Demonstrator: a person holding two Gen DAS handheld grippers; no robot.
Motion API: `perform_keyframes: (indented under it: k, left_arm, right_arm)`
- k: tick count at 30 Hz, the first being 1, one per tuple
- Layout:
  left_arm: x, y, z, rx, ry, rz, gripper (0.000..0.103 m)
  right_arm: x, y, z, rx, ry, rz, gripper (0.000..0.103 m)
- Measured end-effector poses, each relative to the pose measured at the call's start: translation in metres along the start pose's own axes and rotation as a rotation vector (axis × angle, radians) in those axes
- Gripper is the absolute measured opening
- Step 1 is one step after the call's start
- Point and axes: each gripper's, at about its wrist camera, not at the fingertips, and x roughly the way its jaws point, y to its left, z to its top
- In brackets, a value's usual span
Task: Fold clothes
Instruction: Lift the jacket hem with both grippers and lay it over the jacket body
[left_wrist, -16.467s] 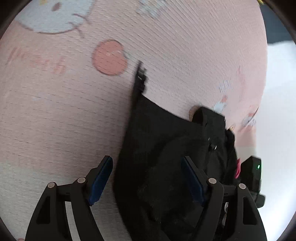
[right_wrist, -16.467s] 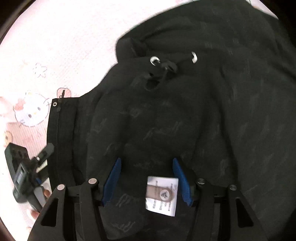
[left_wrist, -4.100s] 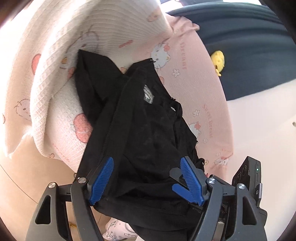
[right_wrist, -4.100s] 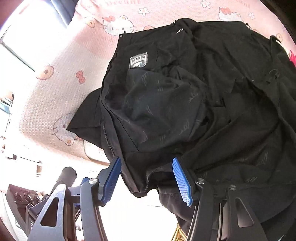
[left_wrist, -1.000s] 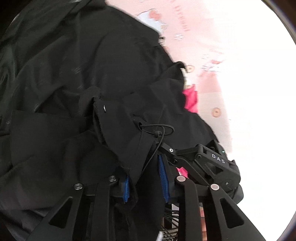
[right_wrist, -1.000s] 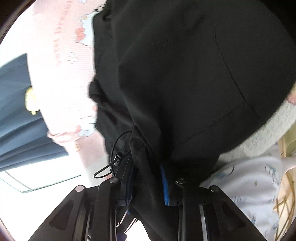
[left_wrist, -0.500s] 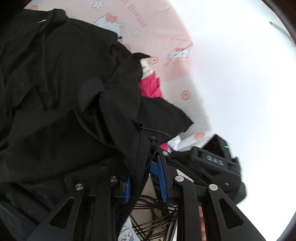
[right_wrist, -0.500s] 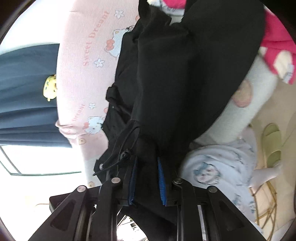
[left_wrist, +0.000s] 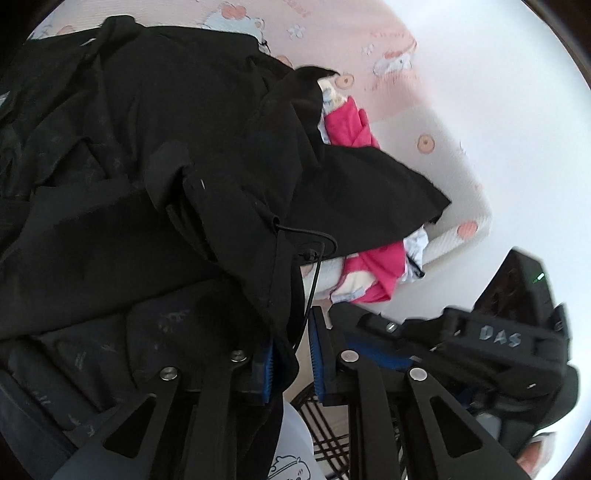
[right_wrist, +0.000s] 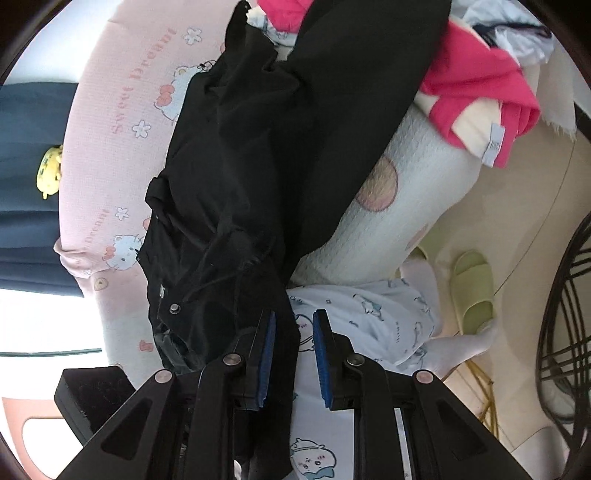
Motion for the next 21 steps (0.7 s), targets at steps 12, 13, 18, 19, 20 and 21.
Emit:
perform_keyframes:
  k: [12,13,18,19,20,21]
  left_arm:
    - [-0.033,0.004,0.008,-0.064,-0.044,0.092,0.028]
    - [-0.040,0.003,0.008,-0.055,-0.059,0.095,0.046]
    - [-0.076,0.007,0.009,-0.049,-0.133,0.052,0.083]
    - [-0.083,0.010,0.009,-0.055,-0.146,0.044,0.083]
    - [-0.087,0.012,0.010,-0.058,-0.155,0.042,0.083]
    - [-0.089,0.016,0.011,-0.056,-0.158,0.050,0.083]
  right_arm:
    - [-0.020,0.019,-0.002,-0.116,-0.053,-0.133,0.052]
    - [-0.022,0.023,-0.004,-0.129,-0.059,-0.141,0.054]
    - [-0.026,0.054,-0.013,-0.249,-0.106,-0.206,0.065]
    - [-0.027,0.062,-0.015,-0.280,-0.116,-0.223,0.065]
    - [-0.026,0.069,-0.016,-0.309,-0.123,-0.243,0.065]
    - [-0.025,0.076,-0.018,-0.338,-0.127,-0.268,0.066]
